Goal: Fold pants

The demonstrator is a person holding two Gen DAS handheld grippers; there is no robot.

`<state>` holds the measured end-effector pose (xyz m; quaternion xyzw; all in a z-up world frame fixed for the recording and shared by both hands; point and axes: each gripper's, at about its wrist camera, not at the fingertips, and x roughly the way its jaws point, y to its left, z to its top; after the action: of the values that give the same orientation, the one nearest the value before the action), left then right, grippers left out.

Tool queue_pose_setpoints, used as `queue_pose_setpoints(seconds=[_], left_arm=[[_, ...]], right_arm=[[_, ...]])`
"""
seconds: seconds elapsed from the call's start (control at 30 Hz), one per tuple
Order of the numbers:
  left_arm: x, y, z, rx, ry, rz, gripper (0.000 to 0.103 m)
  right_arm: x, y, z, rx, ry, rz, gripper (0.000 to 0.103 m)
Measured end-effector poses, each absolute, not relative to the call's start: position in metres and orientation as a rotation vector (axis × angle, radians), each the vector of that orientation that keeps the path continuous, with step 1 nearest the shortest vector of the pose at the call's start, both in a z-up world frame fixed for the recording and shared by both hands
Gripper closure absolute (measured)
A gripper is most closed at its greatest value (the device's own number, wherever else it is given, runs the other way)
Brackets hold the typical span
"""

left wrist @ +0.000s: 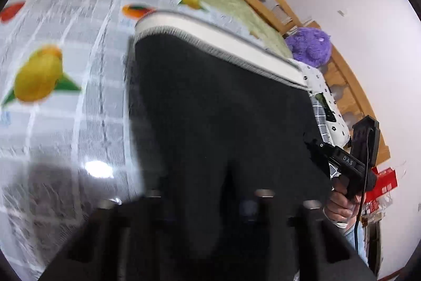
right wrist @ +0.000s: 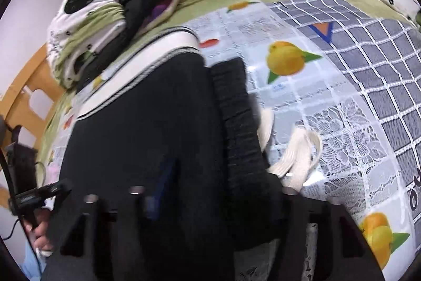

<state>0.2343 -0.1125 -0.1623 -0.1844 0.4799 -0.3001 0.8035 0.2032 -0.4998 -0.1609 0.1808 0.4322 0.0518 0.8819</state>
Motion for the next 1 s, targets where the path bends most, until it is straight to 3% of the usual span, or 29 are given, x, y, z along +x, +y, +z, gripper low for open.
queue_pose_setpoints(seconds=[0.17, 0.33, 0.4, 0.43, 0.53, 0.57, 0.6, 0.77, 0.9, 1.0], left_arm=[[0.230, -0.064, -0.110, -0.375, 0.938, -0.605, 0.086], [0.214, 0.005, -0.093, -0.280, 0.953, -0.447, 0.082], [0.212, 0.022, -0.108, -0.278, 1.018, -0.372, 0.068], [0.209, 0.031, -0.119, -0.280, 1.061, -0.327, 0.065], [0.183, 0.053, -0.129, -0.264, 1.062, -0.274, 0.060], [0.170, 0.059, -0.127, -0.266, 1.033, -0.285, 0.046], [0.157, 0.065, -0.123, -0.260, 1.011, -0.293, 0.039], [0.111, 0.088, -0.115, -0.235, 0.957, -0.303, 0.039], [0.085, 0.104, -0.120, -0.245, 0.945, -0.359, 0.039], [0.068, 0.102, -0.128, -0.202, 0.935, -0.367, 0.041]], right_arm=[[0.186, -0.459, -0.128, 0.438, 0.876, 0.251, 0.072], [0.187, -0.372, -0.138, 0.390, 0.944, 0.375, 0.071], [0.193, -0.351, -0.154, 0.357, 0.985, 0.347, 0.062], [0.195, -0.345, -0.161, 0.335, 1.012, 0.315, 0.054], [0.183, -0.341, -0.149, 0.294, 0.986, 0.265, 0.052], [0.177, -0.342, -0.141, 0.287, 0.965, 0.252, 0.053], [0.172, -0.342, -0.132, 0.277, 0.941, 0.241, 0.053], [0.171, -0.324, -0.100, 0.209, 0.898, 0.242, 0.053], [0.195, -0.304, -0.130, 0.100, 1.009, 0.131, 0.057], [0.192, -0.309, -0.143, 0.129, 0.990, 0.096, 0.059]])
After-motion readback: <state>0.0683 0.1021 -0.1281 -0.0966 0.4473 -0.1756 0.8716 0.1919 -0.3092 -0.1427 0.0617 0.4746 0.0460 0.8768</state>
